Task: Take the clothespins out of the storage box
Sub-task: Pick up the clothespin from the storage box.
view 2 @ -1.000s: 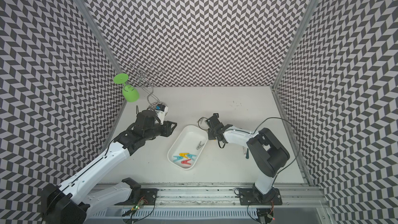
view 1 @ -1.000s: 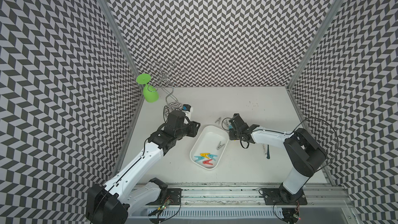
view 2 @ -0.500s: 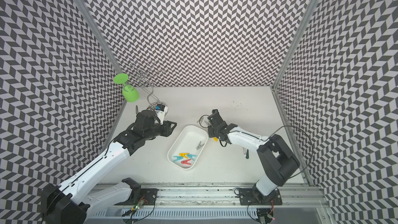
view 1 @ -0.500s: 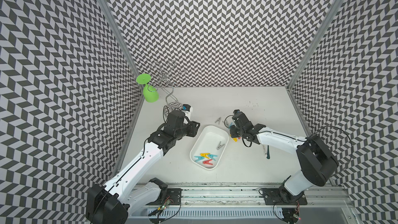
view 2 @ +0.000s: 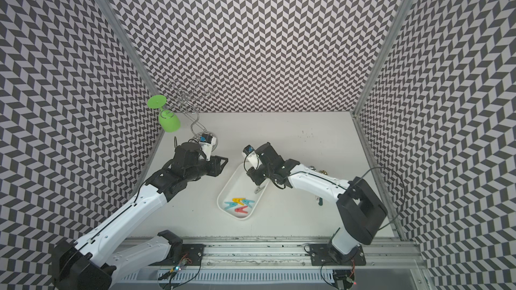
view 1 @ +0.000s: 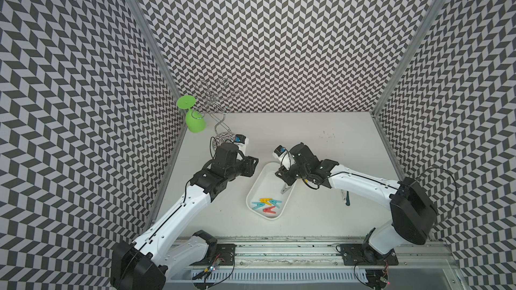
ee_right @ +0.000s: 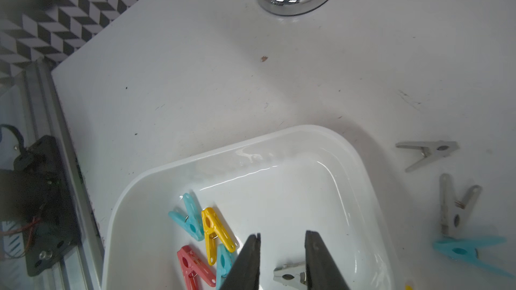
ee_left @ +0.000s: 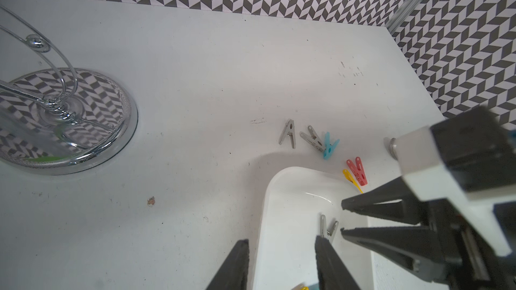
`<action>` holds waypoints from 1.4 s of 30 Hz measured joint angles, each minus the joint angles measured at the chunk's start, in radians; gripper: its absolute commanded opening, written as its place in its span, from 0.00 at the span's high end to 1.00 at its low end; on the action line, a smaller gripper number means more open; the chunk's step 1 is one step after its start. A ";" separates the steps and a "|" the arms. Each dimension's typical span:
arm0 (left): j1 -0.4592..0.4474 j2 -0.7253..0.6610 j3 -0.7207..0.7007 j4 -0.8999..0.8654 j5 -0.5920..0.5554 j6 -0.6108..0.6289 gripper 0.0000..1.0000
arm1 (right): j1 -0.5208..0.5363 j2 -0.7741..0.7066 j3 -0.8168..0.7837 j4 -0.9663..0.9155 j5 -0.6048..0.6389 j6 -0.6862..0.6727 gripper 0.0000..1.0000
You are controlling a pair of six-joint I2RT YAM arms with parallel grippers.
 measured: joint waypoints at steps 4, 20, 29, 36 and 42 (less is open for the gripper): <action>0.006 -0.006 0.000 0.000 0.000 0.000 0.57 | 0.045 0.101 0.037 -0.056 -0.045 -0.045 0.63; 0.006 -0.006 0.000 0.000 0.000 0.000 0.57 | 0.136 0.288 0.132 -0.147 -0.061 -0.099 0.59; 0.013 -0.006 0.000 0.000 0.000 0.000 0.57 | 0.142 0.307 0.144 -0.151 -0.058 -0.112 0.72; 0.013 -0.006 0.000 0.000 0.000 0.000 0.57 | 0.144 0.323 0.151 -0.153 -0.044 -0.114 0.80; 0.016 -0.006 0.000 0.000 0.002 0.000 0.57 | 0.145 0.327 0.154 -0.152 -0.029 -0.114 0.95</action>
